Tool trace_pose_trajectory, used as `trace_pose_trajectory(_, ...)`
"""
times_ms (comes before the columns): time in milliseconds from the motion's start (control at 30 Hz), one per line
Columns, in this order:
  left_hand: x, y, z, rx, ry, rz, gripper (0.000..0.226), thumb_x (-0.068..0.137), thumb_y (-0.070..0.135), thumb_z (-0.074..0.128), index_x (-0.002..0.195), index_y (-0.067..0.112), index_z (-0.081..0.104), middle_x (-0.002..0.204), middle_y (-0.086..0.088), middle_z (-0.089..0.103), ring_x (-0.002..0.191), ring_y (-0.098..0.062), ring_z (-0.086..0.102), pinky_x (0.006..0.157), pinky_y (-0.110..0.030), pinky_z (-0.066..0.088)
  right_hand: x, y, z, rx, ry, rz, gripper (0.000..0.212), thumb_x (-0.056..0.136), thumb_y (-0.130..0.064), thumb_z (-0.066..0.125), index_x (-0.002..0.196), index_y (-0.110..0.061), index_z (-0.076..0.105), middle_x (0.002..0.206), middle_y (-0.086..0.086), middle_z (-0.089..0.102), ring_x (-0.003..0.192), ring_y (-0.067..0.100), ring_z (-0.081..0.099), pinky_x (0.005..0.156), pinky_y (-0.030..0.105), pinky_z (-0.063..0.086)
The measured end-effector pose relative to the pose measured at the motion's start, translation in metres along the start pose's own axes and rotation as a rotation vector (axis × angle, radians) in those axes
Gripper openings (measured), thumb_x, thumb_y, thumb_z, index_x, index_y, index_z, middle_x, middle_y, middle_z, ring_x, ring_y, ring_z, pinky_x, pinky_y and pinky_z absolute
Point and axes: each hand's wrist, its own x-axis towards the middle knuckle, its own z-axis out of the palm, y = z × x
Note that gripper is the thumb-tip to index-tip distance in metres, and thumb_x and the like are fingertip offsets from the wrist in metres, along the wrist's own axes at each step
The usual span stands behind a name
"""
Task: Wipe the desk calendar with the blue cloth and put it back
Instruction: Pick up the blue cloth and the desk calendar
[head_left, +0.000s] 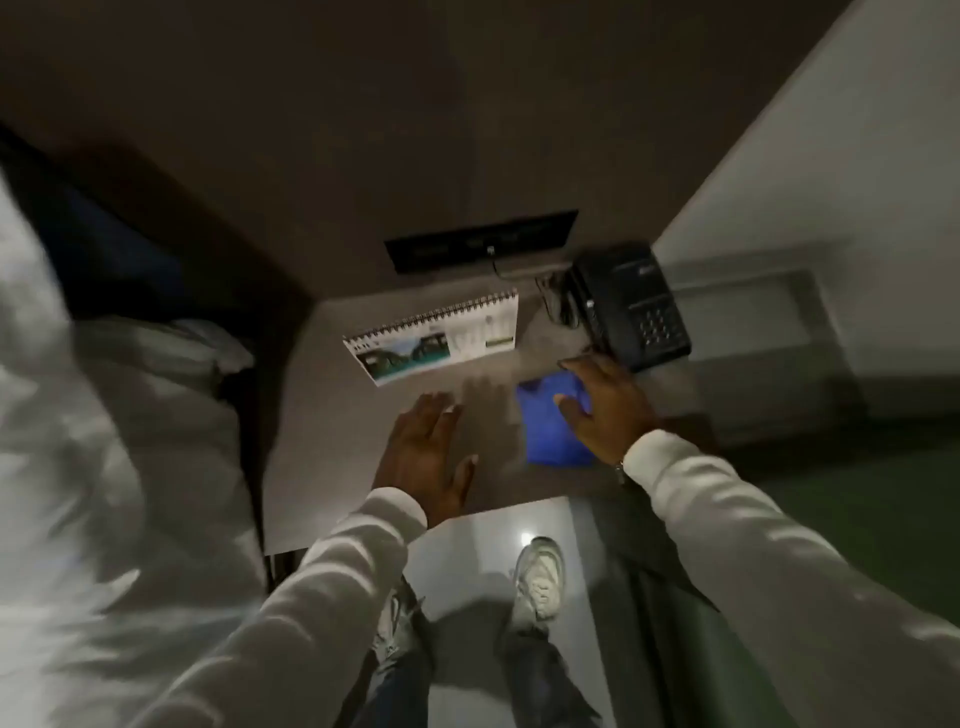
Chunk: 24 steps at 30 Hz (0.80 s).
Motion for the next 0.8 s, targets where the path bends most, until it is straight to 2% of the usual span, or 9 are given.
trace_pose_trajectory(167, 0.021, -0.052, 0.096, 0.087, 0.039, -0.055, 0.069, 0.086, 0.046, 0.045, 0.144, 0.01, 0.032, 0.157, -0.018, 0.027, 0.146, -0.038, 0.02, 0.117, -0.055, 0.015, 0.025, 0.026, 0.111, -0.227, 0.028, 0.063, 0.058, 0.089, -0.051, 0.047, 0.141, -0.03, 0.032, 0.156, 0.014, 0.023, 0.14, 0.04, 0.022, 0.11, 0.058, 0.027)
trace_pose_trajectory(267, 0.022, -0.075, 0.133, 0.12, 0.05, -0.049, 0.07, 0.09, 0.05, 0.034, 0.149, 0.017, 0.018, 0.162, -0.014, 0.013, 0.149, -0.032, 0.008, 0.119, -0.054, 0.007, 0.031, 0.037, 0.151, -0.299, 0.135, 0.092, 0.061, 0.09, -0.057, 0.04, 0.144, -0.034, 0.025, 0.158, 0.014, 0.016, 0.14, 0.047, 0.017, 0.107, 0.065, 0.022)
trace_pose_trajectory(333, 0.022, -0.084, 0.147, 0.149, 0.056, -0.043, 0.068, 0.091, 0.049, 0.032, 0.15, 0.019, 0.017, 0.162, -0.013, 0.012, 0.15, -0.03, 0.006, 0.119, -0.05, 0.002, 0.034, 0.039, 0.164, -0.323, 0.196, 0.1, 0.058, 0.091, -0.054, 0.041, 0.143, -0.033, 0.029, 0.156, 0.017, 0.023, 0.137, 0.05, 0.023, 0.104, 0.066, 0.026)
trace_pose_trajectory(433, 0.022, -0.086, 0.142, 0.141, 0.036, -0.029, 0.067, 0.092, 0.049, 0.032, 0.15, 0.019, 0.017, 0.163, -0.011, 0.01, 0.15, -0.027, 0.001, 0.12, -0.046, -0.003, 0.04, 0.042, 0.163, -0.313, 0.265, 0.125, 0.045, 0.09, -0.039, 0.048, 0.134, -0.028, 0.044, 0.147, 0.019, 0.039, 0.128, 0.052, 0.036, 0.095, 0.064, 0.039)
trace_pose_trajectory(533, 0.024, -0.081, 0.11, 0.083, 0.024, 0.003, 0.066, 0.091, 0.047, 0.033, 0.149, 0.015, 0.026, 0.162, -0.013, 0.014, 0.149, -0.026, 0.001, 0.121, -0.048, 0.002, 0.043, 0.043, 0.153, -0.298, 0.267, 0.128, 0.044, 0.08, -0.022, 0.066, 0.123, -0.018, 0.058, 0.138, 0.024, 0.051, 0.116, 0.055, 0.047, 0.085, 0.061, 0.047)
trace_pose_trajectory(600, 0.027, -0.076, 0.078, 0.057, 0.056, 0.041, 0.064, 0.09, 0.042, 0.036, 0.146, 0.012, 0.032, 0.159, -0.013, 0.02, 0.148, -0.031, 0.011, 0.121, -0.052, 0.01, 0.043, 0.043, 0.145, -0.299, 0.192, 0.12, 0.047, 0.077, -0.024, 0.072, 0.122, -0.015, 0.061, 0.136, 0.025, 0.052, 0.113, 0.055, 0.051, 0.087, 0.062, 0.048)
trace_pose_trajectory(667, 0.03, -0.075, 0.041, 0.017, 0.128, 0.121, 0.06, 0.089, 0.036, 0.043, 0.143, 0.008, 0.038, 0.156, -0.015, 0.027, 0.147, -0.036, 0.021, 0.118, -0.056, 0.021, 0.042, 0.043, 0.137, -0.305, 0.1, 0.099, 0.051, 0.089, -0.045, 0.048, 0.134, -0.022, 0.05, 0.148, 0.018, 0.039, 0.13, 0.045, 0.04, 0.103, 0.057, 0.035)
trace_pose_trajectory(733, 0.033, -0.077, 0.008, -0.006, 0.214, 0.25, 0.056, 0.088, 0.027, 0.05, 0.138, 0.005, 0.043, 0.153, -0.019, 0.035, 0.145, -0.037, 0.028, 0.113, -0.06, 0.029, 0.037, 0.037, 0.13, -0.225, 0.051, 0.112, 0.068, 0.084, -0.06, 0.024, 0.14, -0.023, 0.039, 0.154, 0.013, 0.028, 0.138, 0.038, 0.029, 0.112, 0.049, 0.024)
trace_pose_trajectory(800, 0.039, -0.082, -0.02, 0.001, 0.279, 0.364, 0.055, 0.087, 0.023, 0.053, 0.137, 0.003, 0.044, 0.15, -0.02, 0.039, 0.145, -0.035, 0.027, 0.113, -0.06, 0.029, 0.029, 0.02, 0.131, 0.027, 0.203, 0.131, 0.073, 0.084, -0.062, 0.02, 0.134, -0.018, 0.048, 0.149, 0.02, 0.036, 0.132, 0.042, 0.037, 0.111, 0.047, 0.029)
